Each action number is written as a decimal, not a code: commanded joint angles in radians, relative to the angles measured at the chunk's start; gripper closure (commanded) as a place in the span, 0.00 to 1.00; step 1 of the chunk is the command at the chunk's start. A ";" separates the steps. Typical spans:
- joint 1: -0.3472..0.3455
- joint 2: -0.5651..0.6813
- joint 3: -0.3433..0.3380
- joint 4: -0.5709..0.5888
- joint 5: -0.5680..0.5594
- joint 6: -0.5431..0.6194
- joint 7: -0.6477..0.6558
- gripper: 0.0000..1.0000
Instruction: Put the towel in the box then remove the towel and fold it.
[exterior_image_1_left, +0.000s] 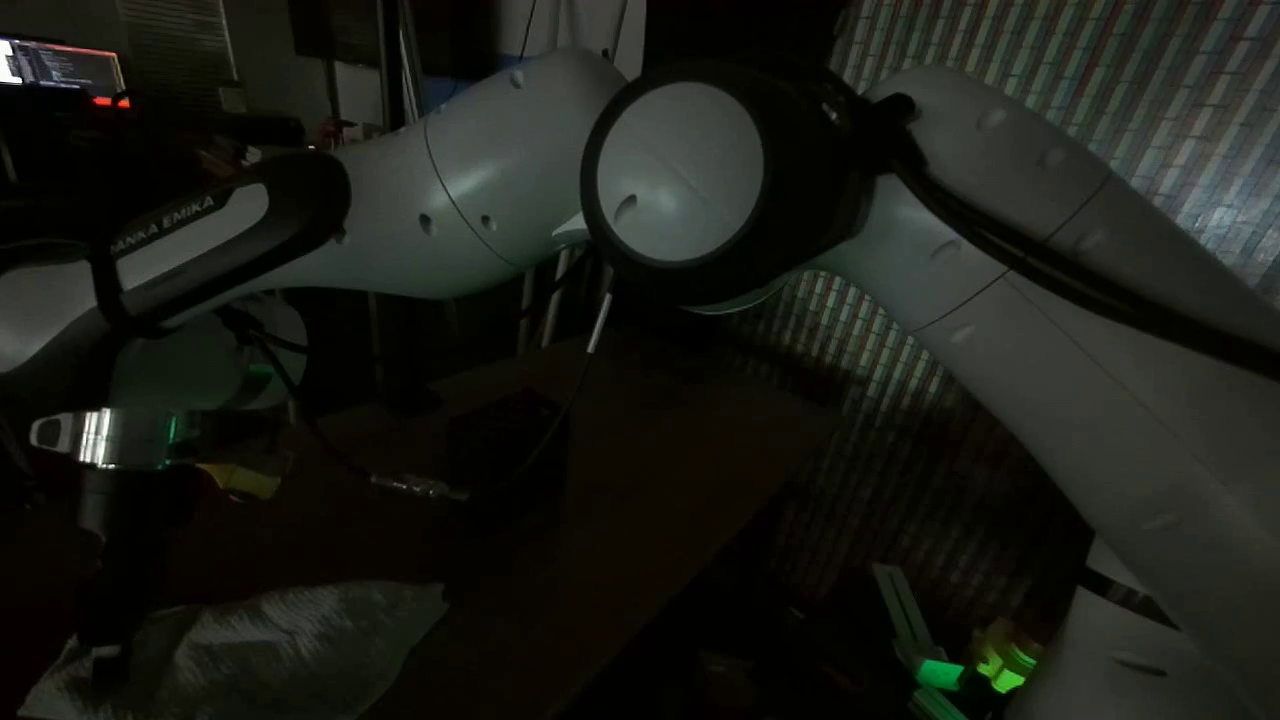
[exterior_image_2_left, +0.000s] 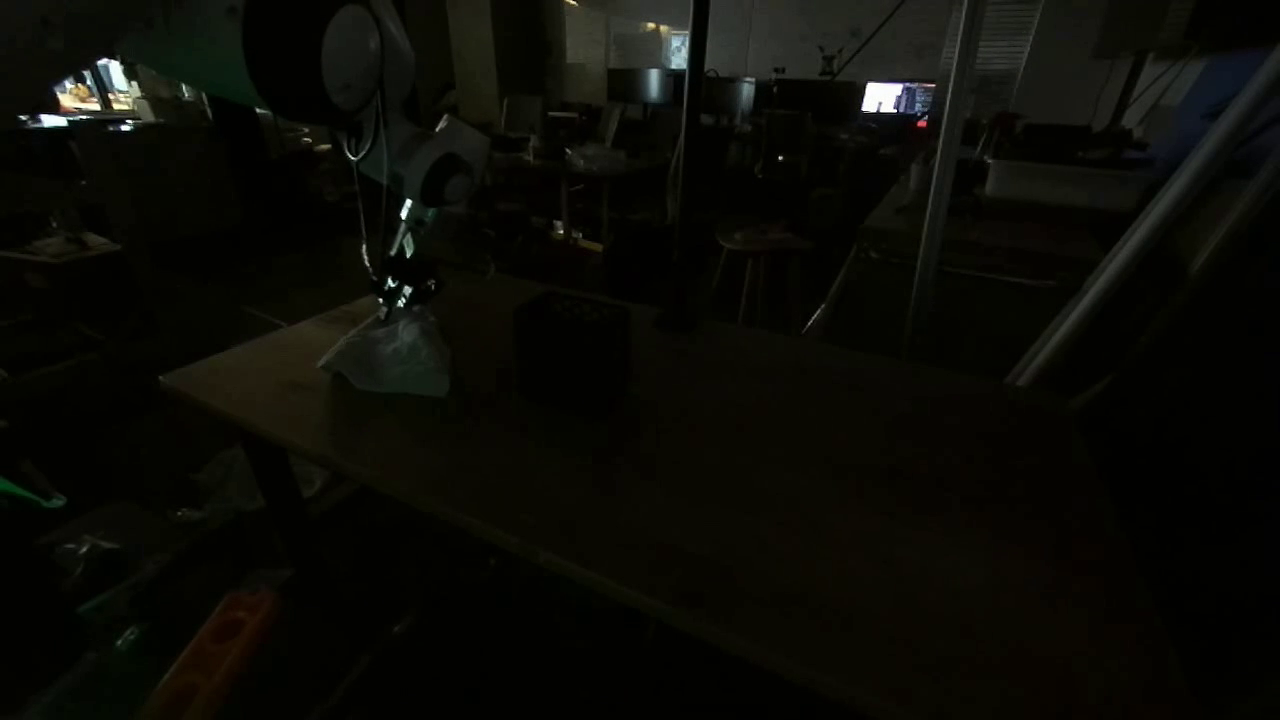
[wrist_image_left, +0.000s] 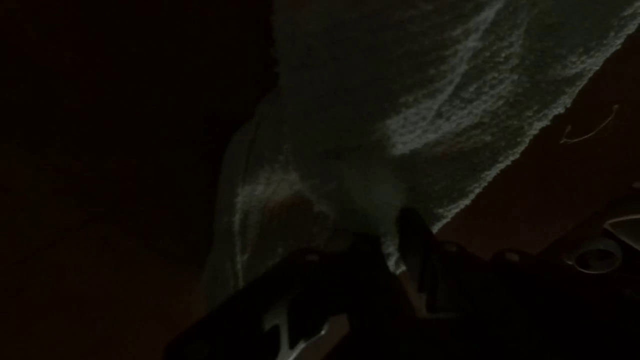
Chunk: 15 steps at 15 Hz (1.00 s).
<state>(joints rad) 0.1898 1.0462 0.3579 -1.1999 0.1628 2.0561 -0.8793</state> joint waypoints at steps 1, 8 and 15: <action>0.002 -0.022 0.006 0.000 -0.005 -0.035 -0.012 1.00; -0.021 -0.105 -0.002 -0.053 -0.001 -0.031 0.010 0.99; -0.047 -0.214 -0.014 -0.094 -0.002 -0.053 0.026 0.99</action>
<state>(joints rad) 0.1541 0.9001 0.3499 -1.2318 0.1627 2.0106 -0.8726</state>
